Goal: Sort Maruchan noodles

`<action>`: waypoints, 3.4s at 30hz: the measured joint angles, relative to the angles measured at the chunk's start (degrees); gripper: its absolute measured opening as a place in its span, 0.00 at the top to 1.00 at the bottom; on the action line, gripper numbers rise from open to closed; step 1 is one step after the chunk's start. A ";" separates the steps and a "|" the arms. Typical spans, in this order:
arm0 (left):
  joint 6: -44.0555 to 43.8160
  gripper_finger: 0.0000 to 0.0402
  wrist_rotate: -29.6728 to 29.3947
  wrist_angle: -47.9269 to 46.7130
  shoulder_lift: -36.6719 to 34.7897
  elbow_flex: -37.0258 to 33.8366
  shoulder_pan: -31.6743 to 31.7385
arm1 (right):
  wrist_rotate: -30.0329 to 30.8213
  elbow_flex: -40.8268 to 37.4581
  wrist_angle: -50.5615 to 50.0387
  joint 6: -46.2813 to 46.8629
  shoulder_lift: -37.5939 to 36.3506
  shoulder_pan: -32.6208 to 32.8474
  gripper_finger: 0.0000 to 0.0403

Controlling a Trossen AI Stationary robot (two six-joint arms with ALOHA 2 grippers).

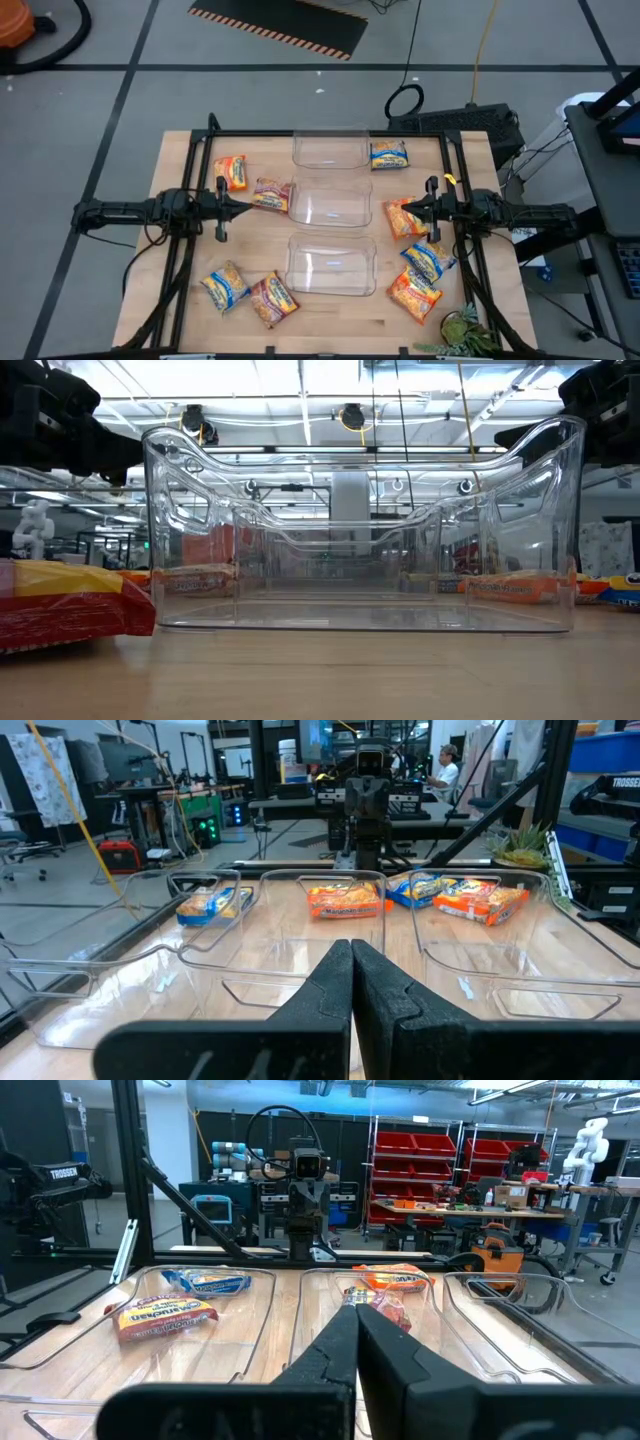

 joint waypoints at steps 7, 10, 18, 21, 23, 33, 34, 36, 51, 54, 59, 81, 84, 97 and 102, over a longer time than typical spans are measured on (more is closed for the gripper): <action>0.02 1.00 -0.16 0.07 0.02 0.00 -0.01 | 0.00 0.02 -0.02 0.00 0.00 -0.01 1.00; 0.02 1.00 -0.37 0.62 0.02 0.00 0.00 | 0.00 0.02 -0.02 0.00 0.00 0.00 1.00; 0.00 1.00 -0.47 0.72 0.02 0.00 0.00 | 0.02 0.00 -0.01 0.00 0.00 -0.02 1.00; 0.00 1.00 -0.52 0.72 0.00 0.00 0.00 | 0.00 0.00 0.00 0.00 -0.02 0.00 1.00; -0.44 1.00 -0.52 0.72 0.02 0.00 0.00 | 0.02 0.00 0.00 0.00 0.00 0.00 1.00; -10.03 1.00 1.05 5.62 0.51 2.94 -0.07 | 0.02 0.00 0.00 0.38 0.00 -0.01 1.00; -9.55 1.00 1.28 4.73 0.86 4.26 -0.07 | 0.01 0.00 0.00 1.26 -0.01 -0.02 1.00; -9.29 1.00 1.43 0.99 1.88 7.24 -0.07 | 0.00 0.01 0.00 5.14 -0.01 0.00 1.00; -12.04 1.00 1.48 -22.22 20.72 32.93 -1.77 | -0.27 0.02 -3.26 34.65 3.69 0.02 1.00; -12.02 1.00 1.40 -26.68 24.54 37.14 -2.41 | -0.29 0.02 -3.13 36.52 5.98 0.02 1.00; -12.04 1.00 -0.41 -32.93 30.15 40.42 -3.06 | 0.00 0.02 -2.33 41.93 9.82 0.02 1.00; -11.44 1.00 -1.40 -41.23 38.49 44.00 -3.06 | 9.36 25.94 -1.42 42.48 33.09 6.77 1.00; -10.65 1.00 -1.66 -41.22 38.49 44.00 -3.06 | 11.19 34.07 -9.36 36.98 37.15 7.16 1.00; -13.36 0.93 -1.99 -43.19 38.75 41.54 -2.79 | 13.44 38.70 -20.05 32.55 47.44 7.08 1.00; -18.33 0.80 -2.18 -45.57 40.25 37.28 -1.49 | 13.45 38.70 -19.25 32.55 46.20 7.04 1.00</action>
